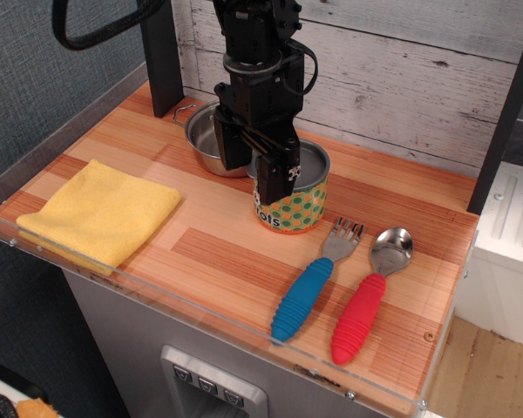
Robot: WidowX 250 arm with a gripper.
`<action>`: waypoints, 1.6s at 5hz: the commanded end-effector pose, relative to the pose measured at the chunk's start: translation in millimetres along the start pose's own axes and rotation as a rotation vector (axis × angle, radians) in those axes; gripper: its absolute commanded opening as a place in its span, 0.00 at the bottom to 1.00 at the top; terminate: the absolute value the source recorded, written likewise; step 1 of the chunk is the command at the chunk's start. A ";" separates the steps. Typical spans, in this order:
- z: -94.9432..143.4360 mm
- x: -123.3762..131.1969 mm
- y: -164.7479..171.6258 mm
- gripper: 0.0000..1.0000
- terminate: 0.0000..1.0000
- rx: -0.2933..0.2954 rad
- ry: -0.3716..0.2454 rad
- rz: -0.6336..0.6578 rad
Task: Move the tin near the vessel
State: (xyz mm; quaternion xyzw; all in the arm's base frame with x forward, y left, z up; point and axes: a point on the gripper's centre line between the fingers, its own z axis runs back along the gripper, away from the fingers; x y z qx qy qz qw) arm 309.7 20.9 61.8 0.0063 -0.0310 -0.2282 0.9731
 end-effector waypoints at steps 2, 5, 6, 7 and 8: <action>9.3 27.5 1.5 1.00 0.00 0.005 -0.057 -0.036; 0.3 48.7 -2.3 1.00 0.00 0.016 -0.122 -0.036; 1.7 57.0 -7.8 1.00 0.00 0.025 -0.148 -0.058; 10.3 55.9 -4.4 1.00 0.00 0.049 -0.196 -0.017; 26.9 48.9 1.2 1.00 0.00 0.060 -0.204 0.030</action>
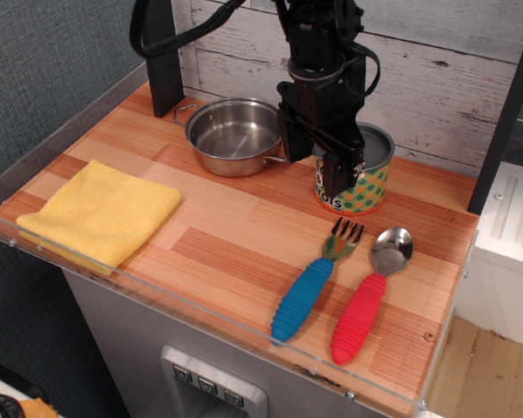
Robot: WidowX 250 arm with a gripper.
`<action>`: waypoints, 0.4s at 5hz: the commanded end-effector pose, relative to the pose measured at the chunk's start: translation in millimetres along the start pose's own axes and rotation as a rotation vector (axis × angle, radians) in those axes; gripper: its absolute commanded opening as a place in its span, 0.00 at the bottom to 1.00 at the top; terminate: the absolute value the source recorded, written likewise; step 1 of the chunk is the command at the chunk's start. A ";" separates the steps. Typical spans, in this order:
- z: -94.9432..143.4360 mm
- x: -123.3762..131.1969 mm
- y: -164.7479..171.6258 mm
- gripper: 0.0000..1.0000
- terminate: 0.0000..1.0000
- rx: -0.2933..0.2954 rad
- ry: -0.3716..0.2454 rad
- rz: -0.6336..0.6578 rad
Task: Move the tin near the vessel
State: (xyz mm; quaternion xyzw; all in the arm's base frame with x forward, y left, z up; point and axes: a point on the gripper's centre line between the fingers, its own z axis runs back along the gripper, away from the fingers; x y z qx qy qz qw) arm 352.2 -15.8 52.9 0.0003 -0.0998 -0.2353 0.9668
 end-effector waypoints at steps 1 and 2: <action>60.4 -10.8 20.6 1.00 0.00 0.082 -0.052 0.102; 78.7 -27.5 24.6 1.00 0.00 0.092 -0.005 0.175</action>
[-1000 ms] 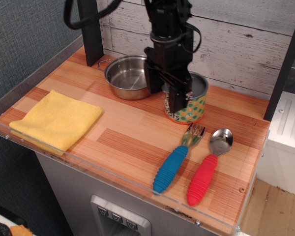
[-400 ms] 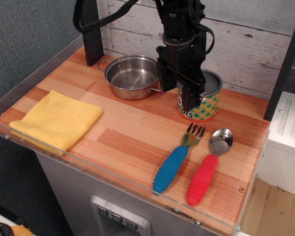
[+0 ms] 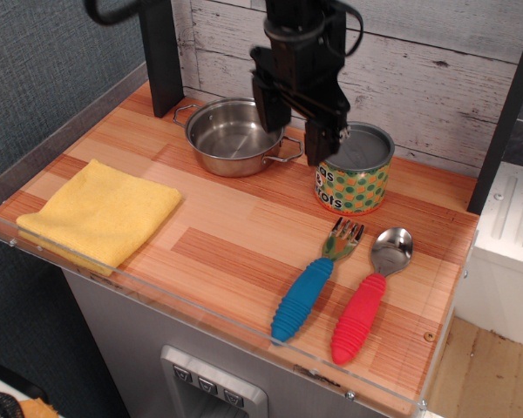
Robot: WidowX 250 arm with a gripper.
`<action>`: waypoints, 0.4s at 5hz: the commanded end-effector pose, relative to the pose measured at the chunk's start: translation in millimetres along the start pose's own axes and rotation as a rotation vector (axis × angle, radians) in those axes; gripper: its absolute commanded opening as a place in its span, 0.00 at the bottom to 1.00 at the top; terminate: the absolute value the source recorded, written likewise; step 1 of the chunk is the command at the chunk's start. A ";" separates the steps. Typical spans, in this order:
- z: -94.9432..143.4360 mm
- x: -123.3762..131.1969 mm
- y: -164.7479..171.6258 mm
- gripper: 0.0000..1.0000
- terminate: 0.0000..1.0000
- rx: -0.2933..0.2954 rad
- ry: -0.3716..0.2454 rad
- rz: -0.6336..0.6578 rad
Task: Move the tin near the vessel
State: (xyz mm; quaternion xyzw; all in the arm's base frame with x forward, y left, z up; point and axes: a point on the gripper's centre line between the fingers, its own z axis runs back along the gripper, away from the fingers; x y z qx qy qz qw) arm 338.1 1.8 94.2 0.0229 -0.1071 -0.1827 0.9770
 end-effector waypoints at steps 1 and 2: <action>43.7 -33.6 21.4 1.00 0.00 0.011 0.019 0.193; 50.8 -47.2 13.1 1.00 0.00 0.016 0.029 0.229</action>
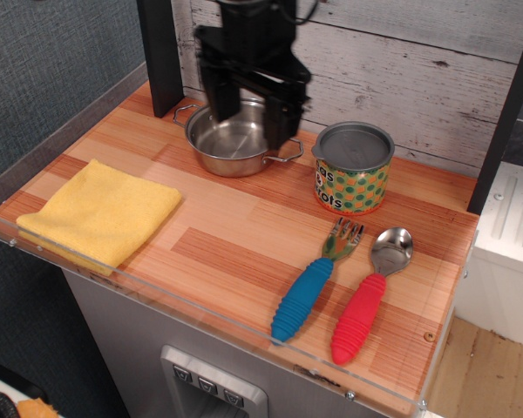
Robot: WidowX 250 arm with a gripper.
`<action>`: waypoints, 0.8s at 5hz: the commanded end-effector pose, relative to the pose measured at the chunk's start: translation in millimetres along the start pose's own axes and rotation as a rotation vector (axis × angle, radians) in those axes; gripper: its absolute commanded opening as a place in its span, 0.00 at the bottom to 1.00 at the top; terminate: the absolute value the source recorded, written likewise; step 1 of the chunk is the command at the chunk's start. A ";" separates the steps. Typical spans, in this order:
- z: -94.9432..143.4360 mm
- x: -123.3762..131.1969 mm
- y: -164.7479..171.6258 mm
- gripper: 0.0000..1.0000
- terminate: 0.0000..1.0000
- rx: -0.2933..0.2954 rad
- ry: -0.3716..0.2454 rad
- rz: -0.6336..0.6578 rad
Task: Move the tin near the vessel
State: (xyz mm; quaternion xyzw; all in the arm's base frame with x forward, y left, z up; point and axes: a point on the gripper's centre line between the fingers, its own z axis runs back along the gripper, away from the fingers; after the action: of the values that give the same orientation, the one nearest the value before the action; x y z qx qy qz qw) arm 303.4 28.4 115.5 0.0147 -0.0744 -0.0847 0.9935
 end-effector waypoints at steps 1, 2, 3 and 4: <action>28.1 -29.4 -14.1 1.00 0.00 -0.005 -0.065 0.102; 30.1 -42.1 -26.9 1.00 0.00 -0.030 -0.072 0.137; 28.8 -48.3 -40.7 1.00 0.00 -0.035 -0.048 0.084; 27.4 -55.8 -54.7 1.00 0.00 -0.068 -0.009 0.068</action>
State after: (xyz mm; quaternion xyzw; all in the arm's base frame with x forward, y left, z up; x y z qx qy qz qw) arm 237.4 -19.5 120.7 -0.0226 -0.0600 -0.0518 0.9966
